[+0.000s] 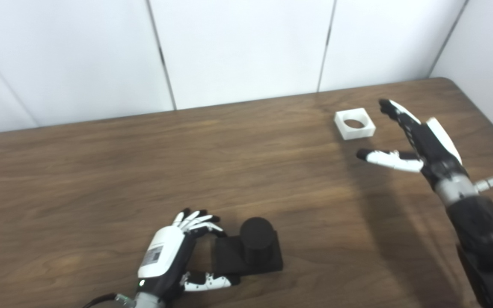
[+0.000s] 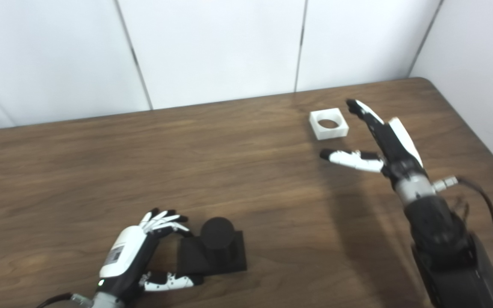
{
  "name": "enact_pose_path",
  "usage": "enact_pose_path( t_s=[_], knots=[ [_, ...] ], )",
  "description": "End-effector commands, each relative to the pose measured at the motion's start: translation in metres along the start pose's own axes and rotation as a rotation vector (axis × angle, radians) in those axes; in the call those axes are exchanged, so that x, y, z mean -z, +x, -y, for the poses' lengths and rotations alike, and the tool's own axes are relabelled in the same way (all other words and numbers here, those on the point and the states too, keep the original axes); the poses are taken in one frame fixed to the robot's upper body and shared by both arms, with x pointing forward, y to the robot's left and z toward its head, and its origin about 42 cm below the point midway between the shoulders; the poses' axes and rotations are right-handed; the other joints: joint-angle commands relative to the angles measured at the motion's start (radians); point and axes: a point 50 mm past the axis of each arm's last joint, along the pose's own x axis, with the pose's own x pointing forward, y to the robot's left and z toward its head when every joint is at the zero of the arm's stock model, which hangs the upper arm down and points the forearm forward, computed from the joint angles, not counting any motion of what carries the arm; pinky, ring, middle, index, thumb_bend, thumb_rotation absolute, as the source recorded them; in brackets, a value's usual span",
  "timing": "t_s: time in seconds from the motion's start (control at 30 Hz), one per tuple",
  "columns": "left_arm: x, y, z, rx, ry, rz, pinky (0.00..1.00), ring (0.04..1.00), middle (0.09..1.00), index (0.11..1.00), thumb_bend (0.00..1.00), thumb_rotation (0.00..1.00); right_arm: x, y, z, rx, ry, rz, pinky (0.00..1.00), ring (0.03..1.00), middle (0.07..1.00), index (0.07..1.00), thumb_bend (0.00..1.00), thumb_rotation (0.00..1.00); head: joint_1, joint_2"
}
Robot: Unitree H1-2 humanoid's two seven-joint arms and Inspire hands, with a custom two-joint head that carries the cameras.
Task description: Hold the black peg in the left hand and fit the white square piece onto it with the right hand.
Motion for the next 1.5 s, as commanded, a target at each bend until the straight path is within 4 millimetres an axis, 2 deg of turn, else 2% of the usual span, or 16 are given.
enact_pose_path(
  t_s=[0.0,0.1,0.37,0.63,0.9,1.13,1.3,1.47],
  knots=[
    [0.013,-0.002,0.006,0.039,0.033,-0.053,1.00,0.900,0.812,0.488,0.51,0.04,-0.009,0.014,0.013,0.018,-0.050,0.036,0.96,0.946,0.922,0.906,0.80,0.34,-0.021,-0.017],
    [0.013,-0.001,0.006,0.030,0.027,-0.052,1.00,0.895,0.807,0.488,0.51,0.04,-0.009,0.028,0.018,0.017,-0.085,0.023,0.92,0.930,0.920,0.904,0.83,0.35,-0.041,-0.034],
    [0.013,-0.005,0.005,0.039,0.034,-0.066,1.00,0.894,0.807,0.488,0.51,0.04,-0.019,0.068,0.032,-0.017,-0.262,0.029,0.93,0.952,0.937,0.932,0.84,0.39,-0.092,-0.086],
    [0.019,-0.010,0.005,0.045,0.042,-0.066,1.00,0.891,0.802,0.488,0.51,0.04,-0.029,0.102,0.036,-0.056,-0.353,-0.004,0.93,1.000,0.967,0.947,0.91,0.31,-0.124,-0.125],
    [0.024,-0.014,0.007,0.047,0.035,-0.068,1.00,0.901,0.806,0.489,0.51,0.04,-0.029,0.138,0.038,-0.093,-0.427,-0.061,0.96,1.000,0.993,0.973,0.93,0.27,-0.137,-0.139],
    [0.024,-0.015,0.008,0.046,0.041,-0.072,1.00,0.898,0.804,0.488,0.51,0.05,-0.040,0.165,0.040,-0.132,-0.542,-0.109,1.00,1.000,1.000,0.975,0.96,0.24,-0.141,-0.147],
    [0.022,-0.016,0.008,0.050,0.038,-0.073,1.00,0.901,0.809,0.489,0.51,0.05,-0.048,0.177,0.042,-0.172,-0.635,-0.127,1.00,1.000,1.000,0.973,0.98,0.20,-0.137,-0.147],
    [0.020,-0.016,0.009,0.046,0.034,-0.070,1.00,0.909,0.814,0.489,0.51,0.05,-0.057,0.190,0.042,-0.228,-0.786,-0.156,1.00,1.000,1.000,0.954,1.00,0.24,-0.130,-0.142]
  ],
)
